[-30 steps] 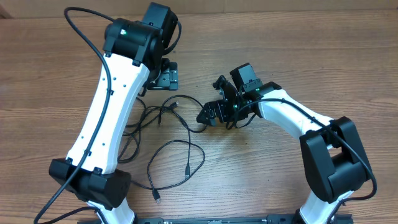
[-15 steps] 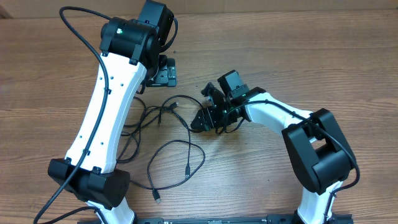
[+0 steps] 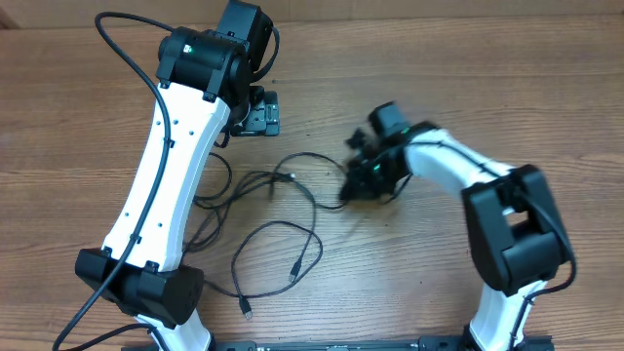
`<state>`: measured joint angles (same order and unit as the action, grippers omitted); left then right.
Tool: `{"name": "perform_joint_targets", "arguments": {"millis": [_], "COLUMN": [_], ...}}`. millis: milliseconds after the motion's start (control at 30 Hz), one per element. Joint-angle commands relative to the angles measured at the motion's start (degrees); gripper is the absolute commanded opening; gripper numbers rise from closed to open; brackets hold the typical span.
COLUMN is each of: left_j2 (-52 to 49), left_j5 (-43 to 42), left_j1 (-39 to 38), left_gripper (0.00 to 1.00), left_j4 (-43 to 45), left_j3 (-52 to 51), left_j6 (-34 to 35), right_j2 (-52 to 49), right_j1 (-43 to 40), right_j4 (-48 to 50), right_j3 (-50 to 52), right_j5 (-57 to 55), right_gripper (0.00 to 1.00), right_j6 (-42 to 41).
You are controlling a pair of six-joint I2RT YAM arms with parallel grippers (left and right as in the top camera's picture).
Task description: Untangle cables
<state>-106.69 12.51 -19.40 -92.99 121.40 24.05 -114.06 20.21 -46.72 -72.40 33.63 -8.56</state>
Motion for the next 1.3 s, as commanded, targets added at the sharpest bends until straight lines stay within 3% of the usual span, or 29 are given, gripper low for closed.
{"name": "perform_joint_targets", "arguments": {"millis": [0, 200, 433, 1000, 1133, 1167, 1267], "left_j2": [0.2, 0.2, 0.2, 0.2, 0.2, 0.2, 0.2], "left_j5": [-0.5, -0.5, -0.5, -1.3, -14.1, -24.8, -36.0], "left_j1": [0.3, 0.3, 0.3, 0.2, 0.2, 0.2, 0.1], "left_gripper": [1.0, 1.0, 1.0, 1.0, 1.0, 1.0, 1.0], "left_j4": [0.5, 2.0, 2.0, 3.9, 9.0, 13.3, 19.0], "left_j3": [-0.2, -0.2, -0.2, -0.2, -0.2, -0.2, -0.2], "left_j6": [1.3, 1.3, 1.3, 1.3, -1.9, -6.7, -7.9], "right_j2": [7.6, 19.5, 27.4, 29.4, 29.1, 29.2, 29.3], "right_j1": [-5.7, -11.0, -11.0, -10.9, -10.9, -10.9, -10.9], "right_j4": [-7.3, -21.0, -20.6, -14.6, -14.8, -14.1, -13.1], "right_j3": [-7.9, -26.2, -41.4, -47.7, -47.7, -47.7, -47.7], "right_j5": [-7.0, -20.4, -23.7, -23.1, -22.6, -20.0, -14.7], "right_gripper": [0.04, 0.04, 0.04, 0.04, 0.04, 0.04, 0.04], "right_j6": [1.0, 4.2, 4.2, 7.4, 7.6, 7.6, 7.6]}}
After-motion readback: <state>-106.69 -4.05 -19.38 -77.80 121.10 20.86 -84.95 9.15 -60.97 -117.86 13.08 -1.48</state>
